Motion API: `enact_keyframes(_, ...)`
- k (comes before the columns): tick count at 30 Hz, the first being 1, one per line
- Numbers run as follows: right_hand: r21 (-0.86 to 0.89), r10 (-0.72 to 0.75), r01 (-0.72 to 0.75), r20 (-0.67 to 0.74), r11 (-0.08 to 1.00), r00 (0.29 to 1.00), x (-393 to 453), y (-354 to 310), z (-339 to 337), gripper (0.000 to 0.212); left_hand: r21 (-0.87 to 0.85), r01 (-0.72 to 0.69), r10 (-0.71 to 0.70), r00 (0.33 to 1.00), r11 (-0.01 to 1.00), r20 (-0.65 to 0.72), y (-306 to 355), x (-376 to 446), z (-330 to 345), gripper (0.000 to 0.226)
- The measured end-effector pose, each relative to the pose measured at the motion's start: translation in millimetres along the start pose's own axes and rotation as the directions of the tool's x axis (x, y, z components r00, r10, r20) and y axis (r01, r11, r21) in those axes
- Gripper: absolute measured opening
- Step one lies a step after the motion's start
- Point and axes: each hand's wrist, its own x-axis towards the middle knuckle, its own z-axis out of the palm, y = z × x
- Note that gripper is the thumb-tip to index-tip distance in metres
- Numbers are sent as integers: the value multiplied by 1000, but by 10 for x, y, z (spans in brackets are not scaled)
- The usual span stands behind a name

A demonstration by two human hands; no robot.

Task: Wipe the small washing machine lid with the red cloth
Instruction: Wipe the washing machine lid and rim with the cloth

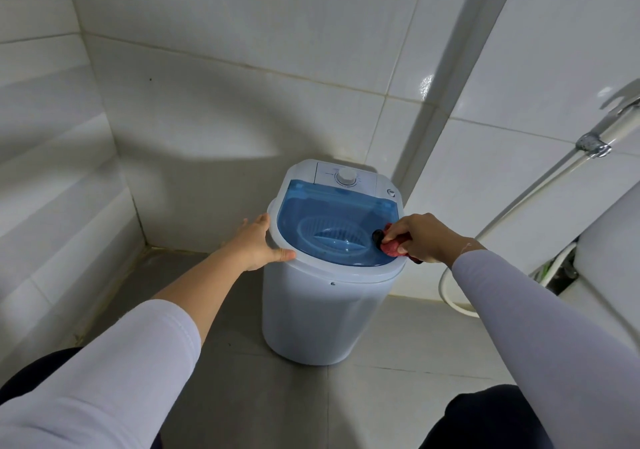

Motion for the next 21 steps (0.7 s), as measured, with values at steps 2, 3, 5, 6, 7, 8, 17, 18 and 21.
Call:
enact_keyframes(2, -18, 19, -19, 31, 1000, 999, -23, 8, -44, 30, 0, -20, 20, 1000, 1000, 19, -14, -29, -64, 98)
enact_keyframes(3, -34, 28, -27, 42, 999, 999, -29, -3, -74, 29, -6, -25, 25, 999, 1000, 22, -33, -33, -105, 96)
enact_keyframes(5, -57, 33, -31, 30, 998, 999, -9, -58, -140, 30, -17, -39, 39, 999, 999, 15, -87, -16, -180, 94)
enact_keyframes(6, -52, 25, -24, 13, 998, 1000, 15, -116, -174, 32, -18, -55, 55, 998, 998, 13, -105, -5, -206, 92)
enact_keyframes(7, -40, 8, -8, -4, 999, 1000, 48, -194, -204, 34, -20, -74, 75, 997, 997, 16, -113, 3, -220, 90)
enact_keyframes(8, -28, -20, 19, -16, 999, 1000, 89, -294, -225, 36, -26, -89, 90, 996, 996, 20, -115, 14, -223, 88)
enact_keyframes(17, -70, -252, 254, 43, 965, 967, 405, -1311, -55, 40, -70, -124, 126, 991, 990, 33, -157, 63, -111, 84)
enact_keyframes(18, -79, -252, 256, 57, 964, 966, 428, -1358, -8, 41, -58, -131, 133, 991, 990, 32, -154, 72, -112, 84)
enact_keyframes(21, -118, -258, 267, 82, 956, 963, 458, -1411, 98, 42, -17, -133, 133, 991, 991, 32, -158, 116, -108, 84)
